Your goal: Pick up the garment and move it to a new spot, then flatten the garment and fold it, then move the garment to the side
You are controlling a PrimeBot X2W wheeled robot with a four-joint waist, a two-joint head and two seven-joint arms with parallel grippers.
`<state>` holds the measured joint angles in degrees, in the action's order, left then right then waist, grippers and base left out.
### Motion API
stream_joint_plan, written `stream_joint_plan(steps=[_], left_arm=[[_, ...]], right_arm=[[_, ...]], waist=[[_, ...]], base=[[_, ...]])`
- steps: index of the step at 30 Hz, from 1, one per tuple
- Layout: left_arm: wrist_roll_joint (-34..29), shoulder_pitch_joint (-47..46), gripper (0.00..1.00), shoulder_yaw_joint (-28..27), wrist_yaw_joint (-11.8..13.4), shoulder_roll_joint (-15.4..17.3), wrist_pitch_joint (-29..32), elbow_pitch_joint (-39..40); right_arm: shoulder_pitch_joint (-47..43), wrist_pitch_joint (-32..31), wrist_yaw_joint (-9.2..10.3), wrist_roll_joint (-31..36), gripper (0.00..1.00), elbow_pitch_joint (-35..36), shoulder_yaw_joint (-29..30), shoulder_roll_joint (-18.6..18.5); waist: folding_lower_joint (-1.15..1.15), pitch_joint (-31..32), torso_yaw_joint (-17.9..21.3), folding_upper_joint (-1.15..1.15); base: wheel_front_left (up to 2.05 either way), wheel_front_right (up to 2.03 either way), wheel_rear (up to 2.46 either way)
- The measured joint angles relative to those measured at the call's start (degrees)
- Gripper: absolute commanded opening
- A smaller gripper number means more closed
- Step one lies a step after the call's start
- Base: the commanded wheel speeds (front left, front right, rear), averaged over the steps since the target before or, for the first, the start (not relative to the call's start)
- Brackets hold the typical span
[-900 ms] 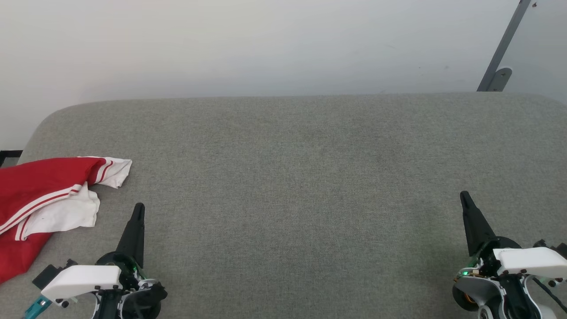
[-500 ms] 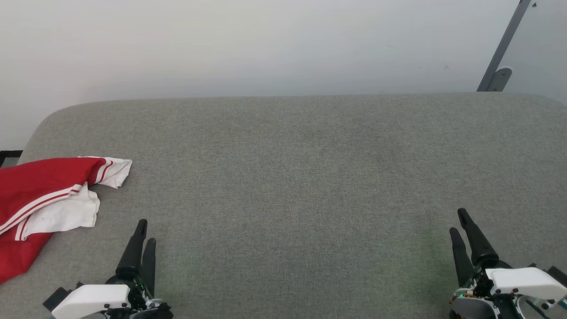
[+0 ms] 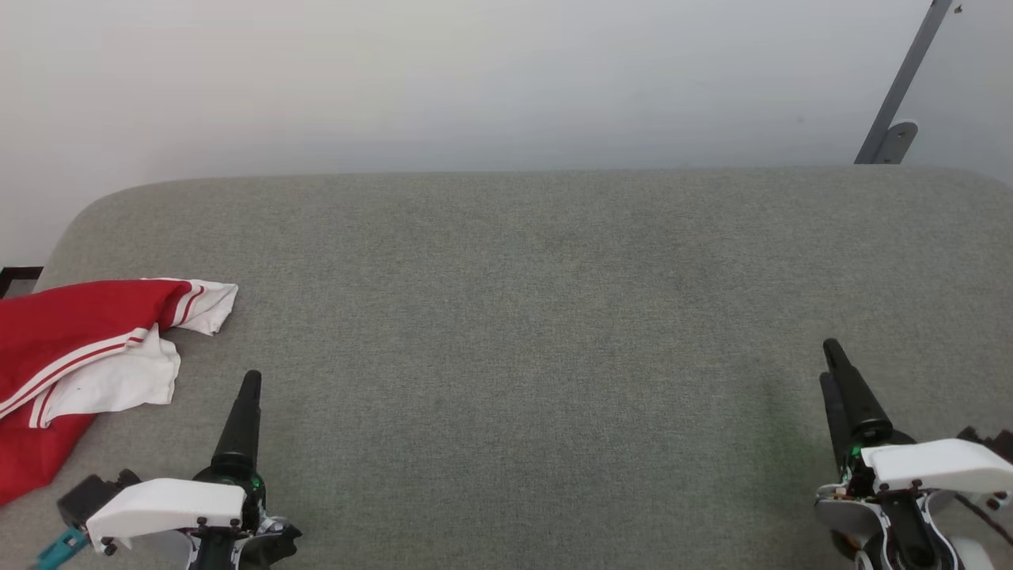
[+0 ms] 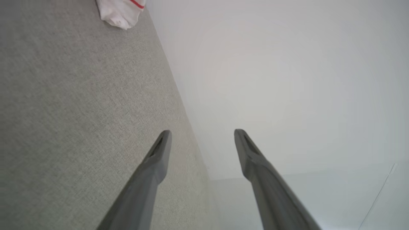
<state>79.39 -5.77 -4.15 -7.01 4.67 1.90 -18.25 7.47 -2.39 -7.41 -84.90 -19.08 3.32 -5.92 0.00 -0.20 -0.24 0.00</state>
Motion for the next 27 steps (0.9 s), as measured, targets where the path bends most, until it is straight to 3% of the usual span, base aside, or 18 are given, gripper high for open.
stream_joint_plan(steps=[15, 27], left_arm=[[-19.4, 0.0, 1.00, 0.6, 0.8, 0.7, -3.3, 2.1], [-31.6, -0.5, 1.00, 2.7, 2.5, 1.8, -5.7, 3.4]], right_arm=[[3.1, 3.7, 0.00, 14.2, 1.00, -2.0, -3.9, -3.8], [5.1, 6.1, 0.00, 30.7, 1.00, -3.5, -3.9, -5.4]], waist=[[0.00, 0.0, -0.3, 0.00], [0.00, 0.0, -0.7, 0.00]], base=[[0.00, 0.00, 0.00], [0.00, 0.00, 0.00]])
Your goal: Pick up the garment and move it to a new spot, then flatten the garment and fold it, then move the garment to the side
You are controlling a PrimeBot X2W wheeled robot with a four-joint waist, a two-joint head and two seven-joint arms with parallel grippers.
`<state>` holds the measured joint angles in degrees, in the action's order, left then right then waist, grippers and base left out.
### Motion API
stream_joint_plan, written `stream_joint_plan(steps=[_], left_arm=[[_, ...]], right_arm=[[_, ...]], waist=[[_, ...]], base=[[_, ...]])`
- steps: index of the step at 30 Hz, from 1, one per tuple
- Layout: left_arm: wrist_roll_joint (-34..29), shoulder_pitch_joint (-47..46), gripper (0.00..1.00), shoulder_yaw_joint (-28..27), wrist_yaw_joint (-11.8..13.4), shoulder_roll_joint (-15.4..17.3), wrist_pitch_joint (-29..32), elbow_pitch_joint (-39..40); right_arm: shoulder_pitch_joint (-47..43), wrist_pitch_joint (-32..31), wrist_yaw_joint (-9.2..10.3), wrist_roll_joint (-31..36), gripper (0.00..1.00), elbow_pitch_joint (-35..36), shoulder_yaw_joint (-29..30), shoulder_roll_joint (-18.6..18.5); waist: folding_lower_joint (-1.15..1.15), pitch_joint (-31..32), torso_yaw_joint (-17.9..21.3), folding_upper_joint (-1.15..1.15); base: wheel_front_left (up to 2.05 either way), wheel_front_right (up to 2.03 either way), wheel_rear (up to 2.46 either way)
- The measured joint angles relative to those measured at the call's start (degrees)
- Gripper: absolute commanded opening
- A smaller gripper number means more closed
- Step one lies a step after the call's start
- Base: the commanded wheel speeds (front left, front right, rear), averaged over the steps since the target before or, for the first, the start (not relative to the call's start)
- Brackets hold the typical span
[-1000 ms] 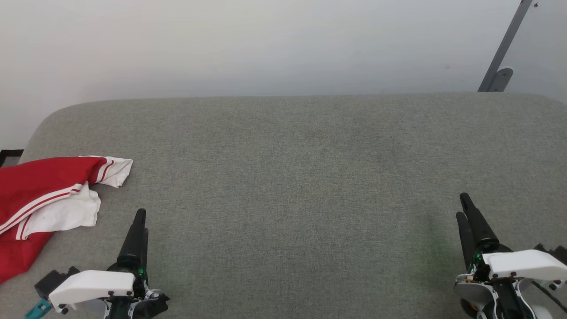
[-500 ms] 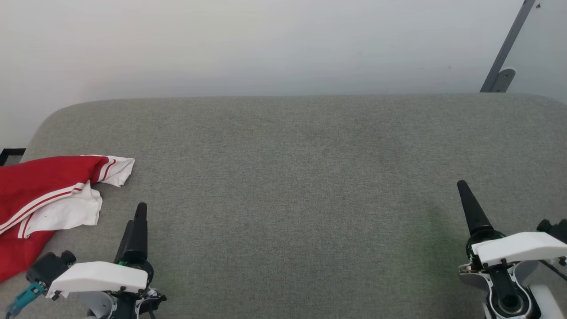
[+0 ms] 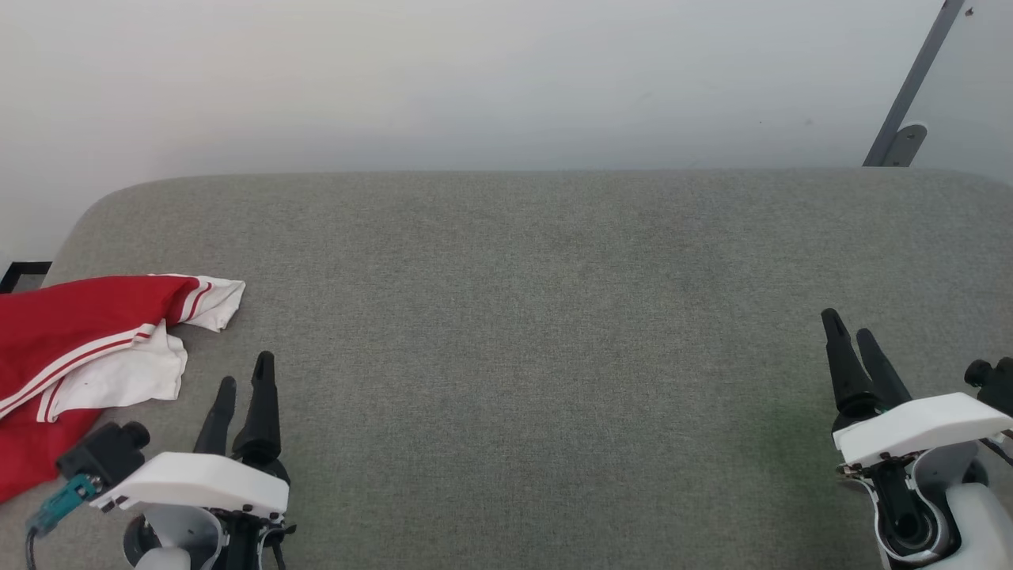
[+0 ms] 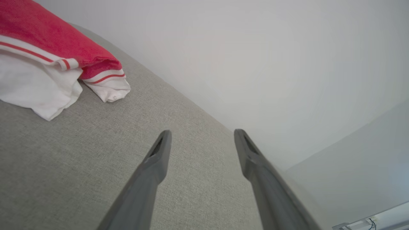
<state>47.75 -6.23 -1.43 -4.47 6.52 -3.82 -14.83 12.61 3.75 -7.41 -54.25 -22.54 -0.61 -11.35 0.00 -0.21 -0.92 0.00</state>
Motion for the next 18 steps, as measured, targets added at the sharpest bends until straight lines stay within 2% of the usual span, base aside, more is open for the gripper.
stream_joint_plan(steps=[6, 18], left_arm=[[-5.9, -0.5, 1.00, 1.6, 0.5, 1.1, -1.1, 0.0], [-13.9, -0.7, 1.00, 4.6, 2.1, 2.6, -3.1, -0.3]], right_arm=[[0.8, 1.2, 0.00, 8.0, 1.00, -0.3, 0.6, -0.1], [1.8, 3.1, -0.01, 19.0, 1.00, -1.9, 0.7, -0.7]], waist=[[0.00, 0.0, -0.1, 0.00], [0.00, -0.1, -0.2, 0.00]], base=[[0.00, 0.00, 0.00], [0.00, 0.00, 0.00]])
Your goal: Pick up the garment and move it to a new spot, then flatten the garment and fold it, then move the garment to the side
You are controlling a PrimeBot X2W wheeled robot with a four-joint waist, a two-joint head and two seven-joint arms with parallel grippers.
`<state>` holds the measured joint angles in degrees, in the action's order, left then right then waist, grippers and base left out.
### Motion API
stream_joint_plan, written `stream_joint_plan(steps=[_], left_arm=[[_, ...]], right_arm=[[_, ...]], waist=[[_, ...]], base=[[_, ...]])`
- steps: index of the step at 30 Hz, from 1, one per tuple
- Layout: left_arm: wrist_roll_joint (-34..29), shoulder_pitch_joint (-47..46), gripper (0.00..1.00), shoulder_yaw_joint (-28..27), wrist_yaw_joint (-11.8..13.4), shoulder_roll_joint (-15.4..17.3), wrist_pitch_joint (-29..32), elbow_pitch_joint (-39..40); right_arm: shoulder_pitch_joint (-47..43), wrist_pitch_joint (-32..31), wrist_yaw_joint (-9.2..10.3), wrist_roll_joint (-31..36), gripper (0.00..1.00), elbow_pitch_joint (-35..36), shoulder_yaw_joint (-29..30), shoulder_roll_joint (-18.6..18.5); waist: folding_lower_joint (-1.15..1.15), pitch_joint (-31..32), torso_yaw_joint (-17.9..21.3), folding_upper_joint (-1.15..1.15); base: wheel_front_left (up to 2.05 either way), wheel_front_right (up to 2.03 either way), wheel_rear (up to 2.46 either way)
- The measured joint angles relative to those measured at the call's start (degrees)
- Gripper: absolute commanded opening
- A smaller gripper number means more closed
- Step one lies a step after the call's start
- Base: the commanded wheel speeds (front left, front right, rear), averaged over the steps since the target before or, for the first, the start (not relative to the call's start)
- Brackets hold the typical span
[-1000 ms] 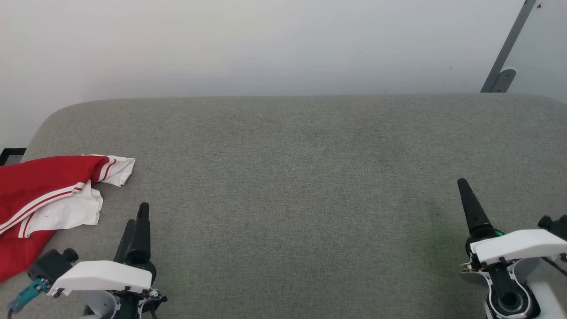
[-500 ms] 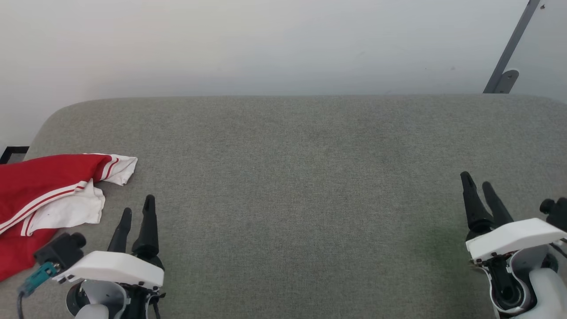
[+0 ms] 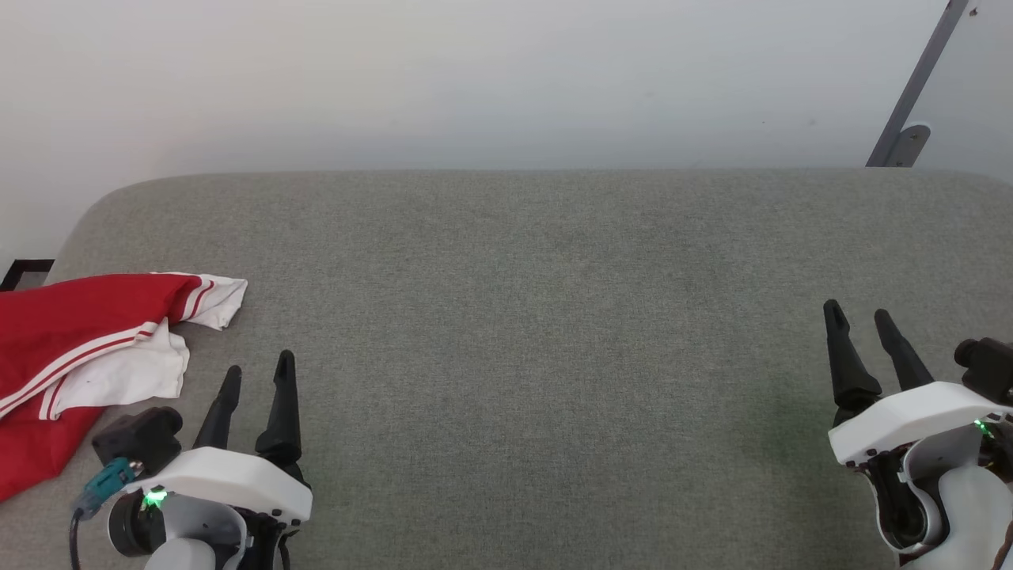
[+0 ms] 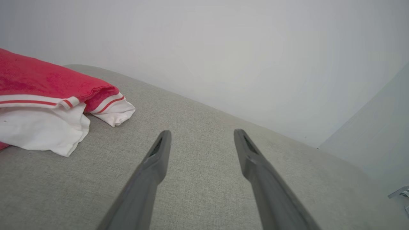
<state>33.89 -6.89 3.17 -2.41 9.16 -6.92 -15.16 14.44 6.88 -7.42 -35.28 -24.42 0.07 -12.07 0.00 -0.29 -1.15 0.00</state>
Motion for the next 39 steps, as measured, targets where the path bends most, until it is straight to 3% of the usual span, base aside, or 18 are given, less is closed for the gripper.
stream_joint_plan(steps=[21, 28, 39], left_arm=[[-10.8, -0.2, 1.00, 1.5, 0.6, 1.6, -3.2, -0.5], [-13.4, -0.2, 1.00, 0.7, -0.2, 1.6, -4.0, -1.2], [-15.1, -0.2, 1.00, -1.1, -3.7, 0.1, -5.6, -5.1]], right_arm=[[1.6, 3.1, -0.01, 15.5, 1.00, -1.3, 2.1, -0.1], [1.7, 4.0, -0.01, 17.9, 1.00, -1.4, 2.3, -0.3], [1.4, 5.5, -0.02, 20.6, 1.00, -1.9, 2.4, -0.6]], waist=[[0.00, -0.2, -0.1, 0.00], [0.00, -0.1, -0.1, 0.00], [0.00, 0.2, -0.1, 0.00]], base=[[0.00, 0.00, 0.00], [0.00, 0.00, 0.00], [0.00, 0.00, 0.00]])
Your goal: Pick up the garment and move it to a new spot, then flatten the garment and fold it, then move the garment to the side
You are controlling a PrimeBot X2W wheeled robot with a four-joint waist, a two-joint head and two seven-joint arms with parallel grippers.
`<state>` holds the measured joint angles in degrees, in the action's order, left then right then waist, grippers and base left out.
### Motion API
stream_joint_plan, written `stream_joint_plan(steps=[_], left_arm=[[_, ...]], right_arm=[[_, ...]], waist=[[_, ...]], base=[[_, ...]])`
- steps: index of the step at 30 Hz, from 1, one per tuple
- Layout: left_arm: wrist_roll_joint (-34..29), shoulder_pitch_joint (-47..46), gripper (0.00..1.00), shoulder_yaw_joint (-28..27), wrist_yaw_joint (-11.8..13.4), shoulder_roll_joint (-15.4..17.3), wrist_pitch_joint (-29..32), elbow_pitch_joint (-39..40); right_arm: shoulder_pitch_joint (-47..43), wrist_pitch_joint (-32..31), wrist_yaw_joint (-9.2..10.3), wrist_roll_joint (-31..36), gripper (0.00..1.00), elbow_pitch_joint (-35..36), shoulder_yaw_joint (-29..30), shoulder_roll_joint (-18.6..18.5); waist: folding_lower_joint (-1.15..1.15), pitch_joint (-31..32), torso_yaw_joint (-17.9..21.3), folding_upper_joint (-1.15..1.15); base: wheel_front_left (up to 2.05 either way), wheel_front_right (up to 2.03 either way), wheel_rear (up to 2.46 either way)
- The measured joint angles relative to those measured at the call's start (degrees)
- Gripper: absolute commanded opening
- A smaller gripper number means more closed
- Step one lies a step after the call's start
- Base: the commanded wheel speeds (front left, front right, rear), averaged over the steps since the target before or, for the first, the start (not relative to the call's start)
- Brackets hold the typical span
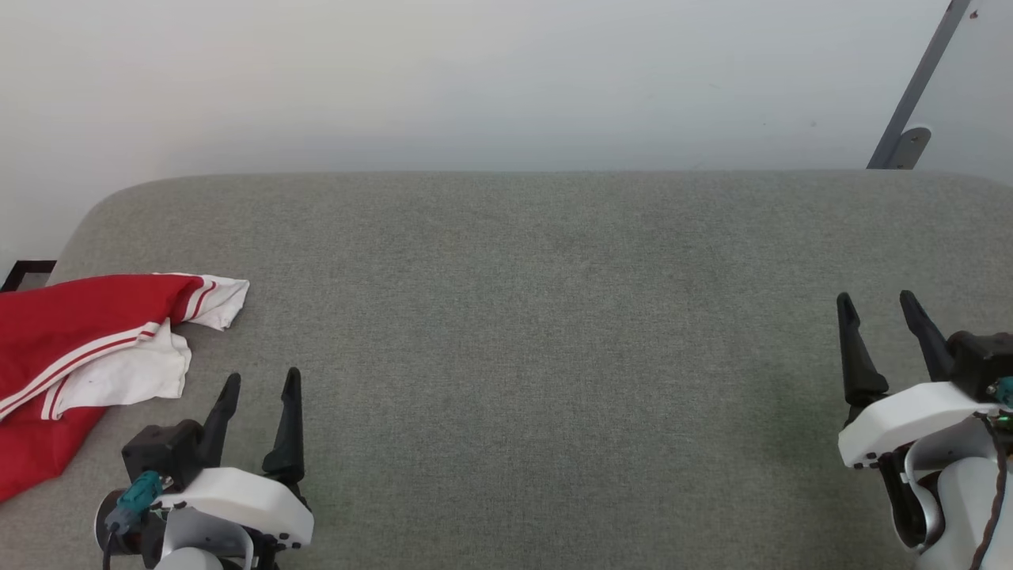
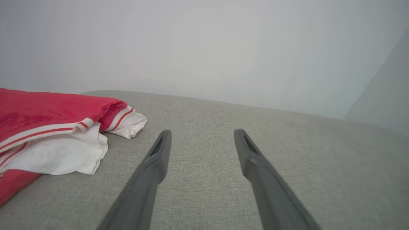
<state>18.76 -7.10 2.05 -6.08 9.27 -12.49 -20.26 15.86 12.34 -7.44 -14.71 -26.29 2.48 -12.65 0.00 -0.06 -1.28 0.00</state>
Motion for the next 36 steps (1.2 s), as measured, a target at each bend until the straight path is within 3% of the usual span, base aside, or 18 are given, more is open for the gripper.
stream_joint_plan(steps=[26, 36], left_arm=[[-4.4, -1.9, 1.00, 1.8, -1.2, 0.8, -2.5, -3.0], [-2.9, -2.1, 1.00, 2.3, -1.3, 1.1, -2.5, -3.0]], right_arm=[[-0.5, 2.6, -0.04, 4.7, 1.00, -1.5, 0.6, -0.6], [-0.3, 2.6, -0.04, 3.6, 1.00, -2.1, 0.4, -0.8]], waist=[[0.00, 0.1, -0.3, 0.00], [0.00, -0.1, -0.7, 0.00]], base=[[0.00, 0.00, 0.00], [0.00, 0.00, 0.00]])
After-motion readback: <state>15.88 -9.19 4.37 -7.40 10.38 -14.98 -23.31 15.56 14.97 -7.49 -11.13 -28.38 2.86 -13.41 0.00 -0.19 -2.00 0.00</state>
